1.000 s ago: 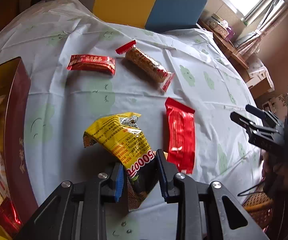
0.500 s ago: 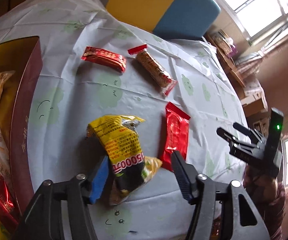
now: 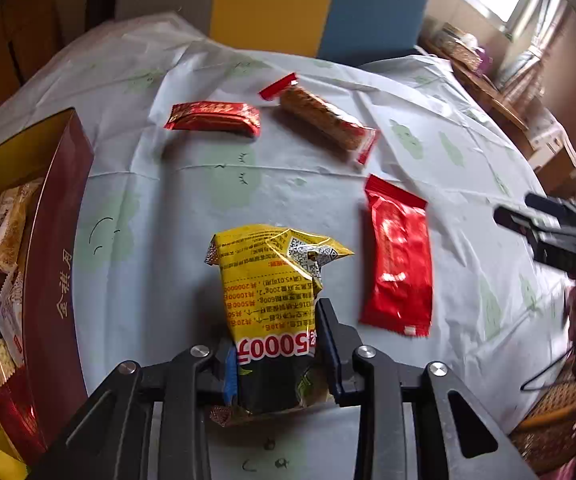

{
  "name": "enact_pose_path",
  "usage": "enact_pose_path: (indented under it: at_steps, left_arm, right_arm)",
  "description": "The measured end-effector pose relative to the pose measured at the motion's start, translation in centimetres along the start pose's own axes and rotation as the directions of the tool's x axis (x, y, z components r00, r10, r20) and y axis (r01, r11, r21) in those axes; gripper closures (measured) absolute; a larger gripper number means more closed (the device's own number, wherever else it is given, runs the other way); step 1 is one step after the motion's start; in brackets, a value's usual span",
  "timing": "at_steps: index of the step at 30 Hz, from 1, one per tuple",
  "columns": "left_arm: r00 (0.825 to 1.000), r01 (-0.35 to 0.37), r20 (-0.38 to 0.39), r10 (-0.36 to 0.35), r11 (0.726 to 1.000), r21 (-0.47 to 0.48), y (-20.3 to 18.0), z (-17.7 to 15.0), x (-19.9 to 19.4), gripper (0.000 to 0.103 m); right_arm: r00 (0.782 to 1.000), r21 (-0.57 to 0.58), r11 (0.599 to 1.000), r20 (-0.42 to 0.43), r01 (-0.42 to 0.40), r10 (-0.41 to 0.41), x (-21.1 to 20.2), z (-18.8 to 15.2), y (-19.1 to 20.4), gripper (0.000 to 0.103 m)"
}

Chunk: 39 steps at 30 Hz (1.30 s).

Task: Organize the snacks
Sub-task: 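Grasp the chipmunk cereal bar with right tool while left tool holds chip bag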

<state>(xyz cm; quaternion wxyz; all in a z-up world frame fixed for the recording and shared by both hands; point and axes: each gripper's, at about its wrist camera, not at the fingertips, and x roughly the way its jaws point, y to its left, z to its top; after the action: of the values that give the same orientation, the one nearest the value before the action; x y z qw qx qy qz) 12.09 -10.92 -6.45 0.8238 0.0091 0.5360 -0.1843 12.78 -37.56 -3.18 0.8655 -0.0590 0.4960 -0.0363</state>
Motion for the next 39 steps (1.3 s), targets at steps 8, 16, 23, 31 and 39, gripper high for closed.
enact_pose_path:
  at_steps: [8,16,23,31,39]
  left_arm:
    - [0.995,-0.026,0.099,0.016,0.994,0.101,-0.5,-4.0,-1.4,0.070]
    - [0.991,0.032,0.127,-0.035,0.999,0.031,0.8,-4.2,-1.1,0.070]
    - [0.986,0.022,0.165,-0.029,0.999,0.045,0.7,-4.8,-1.1,0.070]
    - [0.978,0.009,0.208,-0.022,0.998,0.059,0.5,-5.2,-1.1,0.070]
    - [0.968,0.017,0.249,-0.034,0.997,0.070,0.6,-5.8,-1.1,0.070]
  right_arm:
    - [1.000,-0.008,1.000,-0.023,0.013,-0.014,0.5,-0.3,0.1,0.017]
    - [0.999,-0.023,0.999,-0.028,0.022,-0.022,0.6,-0.6,0.6,0.018]
    - [1.000,0.003,1.000,-0.022,0.008,-0.008,0.6,-0.5,0.3,0.021]
    - [0.997,0.002,0.997,-0.030,-0.072,0.072,0.7,-0.1,1.8,0.029]
    - [0.990,-0.112,0.983,-0.013,-0.144,0.143,1.8,4.4,7.9,0.029]
